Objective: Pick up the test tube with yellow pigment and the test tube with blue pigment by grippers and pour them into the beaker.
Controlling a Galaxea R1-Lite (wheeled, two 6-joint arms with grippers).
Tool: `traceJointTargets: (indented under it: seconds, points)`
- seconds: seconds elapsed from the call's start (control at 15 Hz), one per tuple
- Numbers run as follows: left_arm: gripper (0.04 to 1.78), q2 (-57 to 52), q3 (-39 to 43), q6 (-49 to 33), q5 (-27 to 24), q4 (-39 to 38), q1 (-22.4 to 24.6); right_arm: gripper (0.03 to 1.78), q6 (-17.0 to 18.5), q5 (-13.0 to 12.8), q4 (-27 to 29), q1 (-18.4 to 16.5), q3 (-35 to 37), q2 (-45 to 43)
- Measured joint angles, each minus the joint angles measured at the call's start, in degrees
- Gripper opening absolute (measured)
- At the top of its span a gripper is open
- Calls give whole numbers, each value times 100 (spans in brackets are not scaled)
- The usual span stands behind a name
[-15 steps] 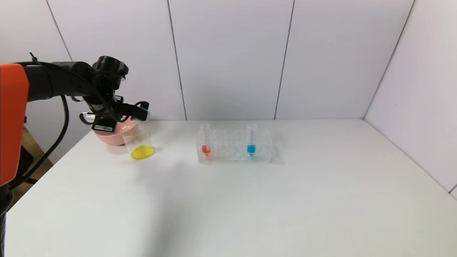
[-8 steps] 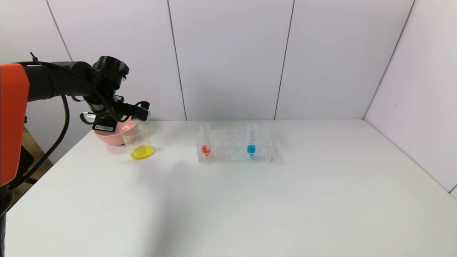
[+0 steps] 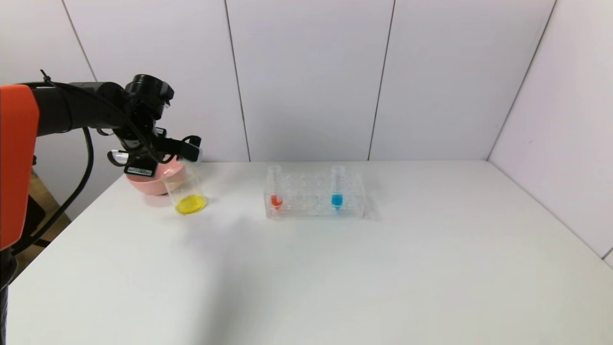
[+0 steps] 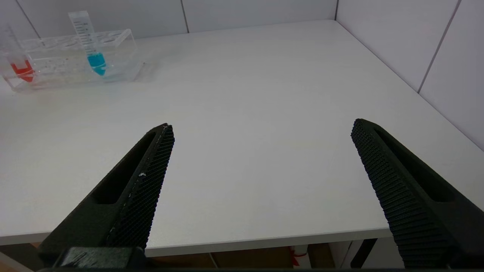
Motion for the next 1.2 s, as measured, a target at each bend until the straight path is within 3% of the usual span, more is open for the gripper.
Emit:
traceJointTargets:
  seconds: [0.4,0.67,1.0,1.2]
  points:
    - [54,-280,0,-135,-1053,216,299,171,0,-2,2,0,0,0]
    - [54,-405,0,-351,-1208,430,407,171,0,-2,2,0,0,0]
    - [54,-512,34,-568,-2292,474,567,171,0,0,0,0,0,0]
    - [54,-564,56,-742,-2634,553,628,171,-2,-2,2,0,0,0]
